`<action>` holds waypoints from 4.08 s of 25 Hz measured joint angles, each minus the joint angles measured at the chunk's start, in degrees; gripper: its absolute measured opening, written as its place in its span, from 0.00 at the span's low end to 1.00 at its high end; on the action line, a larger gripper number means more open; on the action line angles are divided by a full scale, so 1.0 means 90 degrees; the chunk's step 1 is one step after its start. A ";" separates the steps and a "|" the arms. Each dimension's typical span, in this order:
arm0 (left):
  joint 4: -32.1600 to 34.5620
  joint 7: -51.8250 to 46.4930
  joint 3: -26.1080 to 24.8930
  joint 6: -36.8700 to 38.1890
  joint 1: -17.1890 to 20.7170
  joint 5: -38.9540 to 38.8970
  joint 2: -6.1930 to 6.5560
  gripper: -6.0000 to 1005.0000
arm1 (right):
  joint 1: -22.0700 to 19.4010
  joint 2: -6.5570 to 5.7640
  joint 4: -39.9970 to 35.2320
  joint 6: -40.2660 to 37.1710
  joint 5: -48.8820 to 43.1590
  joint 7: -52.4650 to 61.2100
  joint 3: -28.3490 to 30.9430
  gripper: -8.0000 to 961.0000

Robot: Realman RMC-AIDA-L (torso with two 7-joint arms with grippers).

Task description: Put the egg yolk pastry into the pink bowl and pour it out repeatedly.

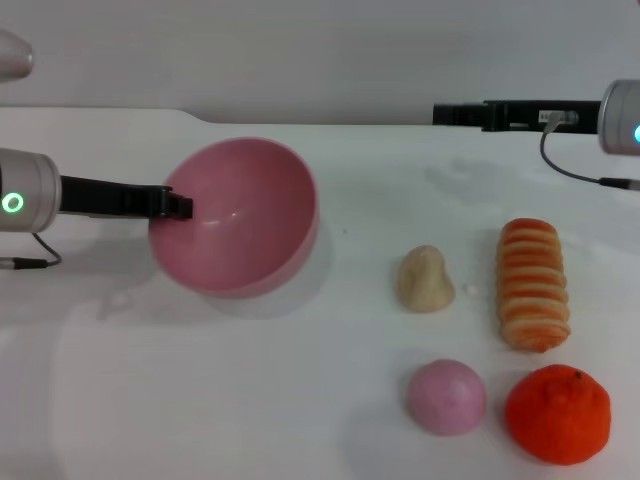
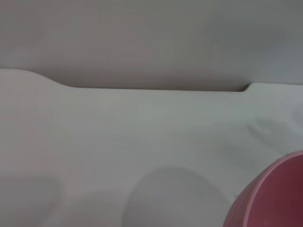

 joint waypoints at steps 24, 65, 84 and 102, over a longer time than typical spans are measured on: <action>0.0239 -0.0392 -0.0028 0.0189 -0.0027 0.0734 -0.0024 0.00 | 0.0588 0.0142 -0.0841 -0.2103 -0.2984 0.2549 -0.1306 0.59; -0.0043 -0.0482 0.0865 -0.0272 -0.0285 0.0808 -0.0059 0.00 | 0.0075 0.0136 -0.2977 -0.2144 -0.0751 0.1049 -0.1340 0.26; -0.0296 -0.0588 0.1289 -0.0684 -0.0645 0.0410 -0.0105 0.01 | 0.0749 0.0165 -0.2795 -0.2131 -0.1149 0.0928 -0.3381 0.31; 0.1835 -0.0047 0.2638 -0.2539 0.1094 0.0460 -0.0065 0.01 | -0.0817 0.0119 -0.2384 -0.1220 -0.0809 0.0574 0.0042 0.57</action>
